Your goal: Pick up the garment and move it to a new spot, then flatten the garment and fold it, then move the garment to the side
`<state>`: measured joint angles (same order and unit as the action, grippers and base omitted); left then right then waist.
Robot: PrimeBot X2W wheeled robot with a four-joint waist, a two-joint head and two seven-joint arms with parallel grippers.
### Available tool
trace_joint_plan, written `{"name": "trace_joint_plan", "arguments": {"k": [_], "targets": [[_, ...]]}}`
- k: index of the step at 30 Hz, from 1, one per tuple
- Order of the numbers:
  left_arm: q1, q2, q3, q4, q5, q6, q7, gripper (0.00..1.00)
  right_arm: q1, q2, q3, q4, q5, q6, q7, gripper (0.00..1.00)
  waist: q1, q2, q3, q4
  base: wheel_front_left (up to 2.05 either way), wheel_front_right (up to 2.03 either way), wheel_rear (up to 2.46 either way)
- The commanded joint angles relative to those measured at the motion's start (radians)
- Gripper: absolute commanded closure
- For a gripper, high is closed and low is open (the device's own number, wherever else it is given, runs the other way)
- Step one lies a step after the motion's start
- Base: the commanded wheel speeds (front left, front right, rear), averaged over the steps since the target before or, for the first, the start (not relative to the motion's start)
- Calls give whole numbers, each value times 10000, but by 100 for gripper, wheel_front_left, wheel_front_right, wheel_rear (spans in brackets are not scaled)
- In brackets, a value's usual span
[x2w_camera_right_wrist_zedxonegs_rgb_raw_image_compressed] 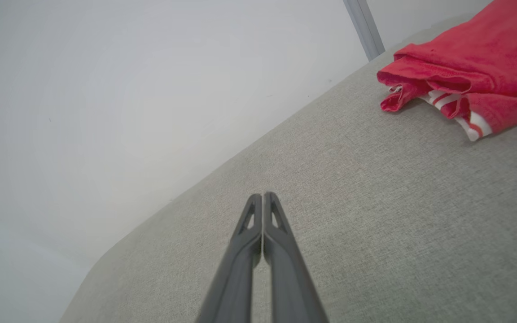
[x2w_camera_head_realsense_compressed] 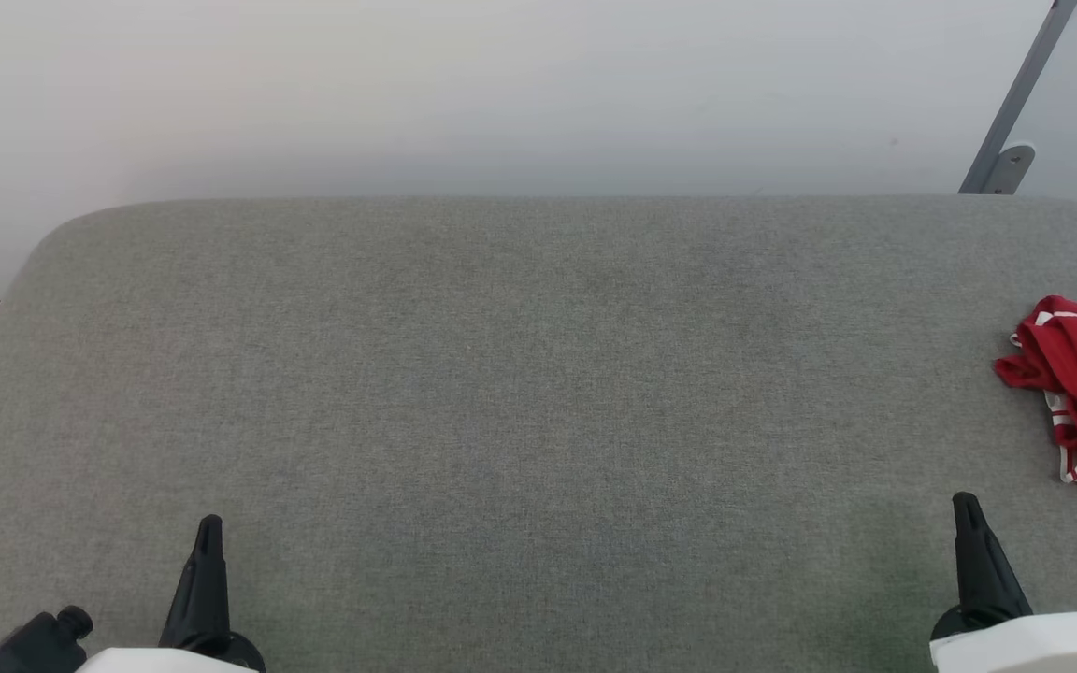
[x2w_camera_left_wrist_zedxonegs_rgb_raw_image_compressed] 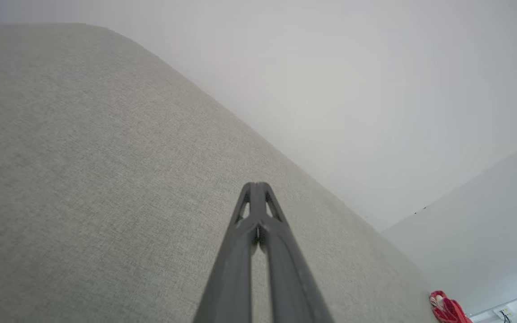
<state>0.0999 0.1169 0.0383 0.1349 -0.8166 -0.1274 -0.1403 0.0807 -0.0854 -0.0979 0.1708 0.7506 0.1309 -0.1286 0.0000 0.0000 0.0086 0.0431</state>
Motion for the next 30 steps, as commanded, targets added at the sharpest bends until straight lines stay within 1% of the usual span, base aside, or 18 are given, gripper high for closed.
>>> {"name": "trace_joint_plan", "arguments": {"k": [1,14,30], "targets": [[-297,19,69,-62,-374,-14,80,100,-286,-4,-21,-75,373,0,85,100,0,0,-1,-7,0,0,0],[-663,-59,143,150,-1908,-20,516,100,-625,56,-43,76,2003,-1,543,100,0,0,-9,-66,0,0,0],[-1027,-163,234,375,-3464,-27,971,100,-948,123,-70,237,3630,-1,1006,100,0,0,-17,-134,0,0,0]]}}
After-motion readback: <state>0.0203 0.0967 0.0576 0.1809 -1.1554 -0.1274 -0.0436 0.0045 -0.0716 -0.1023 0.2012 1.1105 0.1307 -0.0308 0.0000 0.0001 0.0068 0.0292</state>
